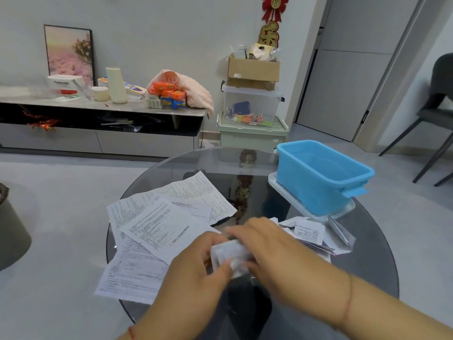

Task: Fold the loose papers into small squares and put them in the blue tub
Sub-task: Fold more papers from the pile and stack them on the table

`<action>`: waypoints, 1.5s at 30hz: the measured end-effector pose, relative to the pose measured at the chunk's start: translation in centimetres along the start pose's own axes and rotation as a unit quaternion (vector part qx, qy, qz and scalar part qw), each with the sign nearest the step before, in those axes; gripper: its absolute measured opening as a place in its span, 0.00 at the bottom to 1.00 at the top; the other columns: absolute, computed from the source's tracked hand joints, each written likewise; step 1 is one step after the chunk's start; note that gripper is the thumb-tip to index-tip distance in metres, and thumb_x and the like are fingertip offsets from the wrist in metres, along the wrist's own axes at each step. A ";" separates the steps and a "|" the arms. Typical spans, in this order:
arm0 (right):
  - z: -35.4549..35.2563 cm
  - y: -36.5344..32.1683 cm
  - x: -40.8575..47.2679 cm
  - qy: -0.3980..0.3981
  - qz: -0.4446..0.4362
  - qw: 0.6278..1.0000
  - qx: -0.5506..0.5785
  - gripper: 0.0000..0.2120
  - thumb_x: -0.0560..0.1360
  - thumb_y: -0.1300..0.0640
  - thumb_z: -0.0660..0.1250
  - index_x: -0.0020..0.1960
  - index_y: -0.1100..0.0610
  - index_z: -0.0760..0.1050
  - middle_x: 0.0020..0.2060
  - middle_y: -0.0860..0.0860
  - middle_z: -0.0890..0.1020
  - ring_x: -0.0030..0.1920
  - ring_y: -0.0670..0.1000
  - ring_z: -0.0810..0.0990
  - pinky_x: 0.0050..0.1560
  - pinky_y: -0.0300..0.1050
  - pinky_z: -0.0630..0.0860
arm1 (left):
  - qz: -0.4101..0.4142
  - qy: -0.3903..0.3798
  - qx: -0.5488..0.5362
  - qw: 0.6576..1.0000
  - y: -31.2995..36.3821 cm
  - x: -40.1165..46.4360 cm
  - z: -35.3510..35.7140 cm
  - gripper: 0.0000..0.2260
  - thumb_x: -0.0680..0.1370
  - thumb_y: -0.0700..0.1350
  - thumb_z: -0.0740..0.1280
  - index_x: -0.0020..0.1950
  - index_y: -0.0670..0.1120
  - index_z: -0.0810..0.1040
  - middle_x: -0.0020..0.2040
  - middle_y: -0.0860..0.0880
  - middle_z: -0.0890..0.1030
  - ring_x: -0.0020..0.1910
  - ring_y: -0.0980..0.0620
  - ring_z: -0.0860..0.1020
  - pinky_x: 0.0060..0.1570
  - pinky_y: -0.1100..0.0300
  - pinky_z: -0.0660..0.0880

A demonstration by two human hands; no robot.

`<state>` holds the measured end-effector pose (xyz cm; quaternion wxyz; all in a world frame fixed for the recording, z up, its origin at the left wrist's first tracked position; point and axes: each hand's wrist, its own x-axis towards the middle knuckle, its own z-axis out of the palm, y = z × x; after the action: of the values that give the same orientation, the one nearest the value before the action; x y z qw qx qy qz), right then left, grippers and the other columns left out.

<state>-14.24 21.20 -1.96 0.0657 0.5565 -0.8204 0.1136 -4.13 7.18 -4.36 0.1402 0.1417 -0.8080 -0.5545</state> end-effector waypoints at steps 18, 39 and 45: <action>1.1 5.7 -3.5 0.050 0.289 0.956 -0.009 0.09 0.72 0.47 0.68 0.48 0.48 0.74 0.45 0.44 0.70 0.51 0.47 0.70 0.47 0.37 0.62 | -0.021 0.041 0.075 0.996 -1.7 -2.5 2.9 0.03 0.73 0.50 0.70 0.41 0.56 0.78 0.37 0.59 0.82 0.37 0.59 0.79 0.41 0.60 0.77; 2.0 0.2 -4.6 0.297 0.070 0.949 0.075 0.09 0.75 0.59 0.62 0.54 0.51 0.73 0.43 0.44 0.79 0.41 0.42 0.75 0.45 0.30 0.71 | -0.146 0.075 -0.150 0.975 -1.7 -1.4 2.5 0.04 0.72 0.44 0.73 0.38 0.47 0.82 0.34 0.46 0.83 0.36 0.45 0.81 0.37 0.49 0.75; 4.1 -0.4 -4.6 0.312 0.007 0.949 -0.035 0.17 0.72 0.65 0.63 0.60 0.56 0.72 0.44 0.52 0.82 0.41 0.52 0.77 0.39 0.46 0.75 | -0.165 0.026 -0.235 0.958 -1.2 -1.3 2.5 0.04 0.76 0.40 0.68 0.46 0.41 0.82 0.38 0.43 0.84 0.38 0.45 0.83 0.34 0.57 0.76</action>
<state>-12.11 24.12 -6.95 0.3368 0.4846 -0.7665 0.2533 -3.84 9.42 -6.46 0.0975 0.2503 -0.6168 -0.7399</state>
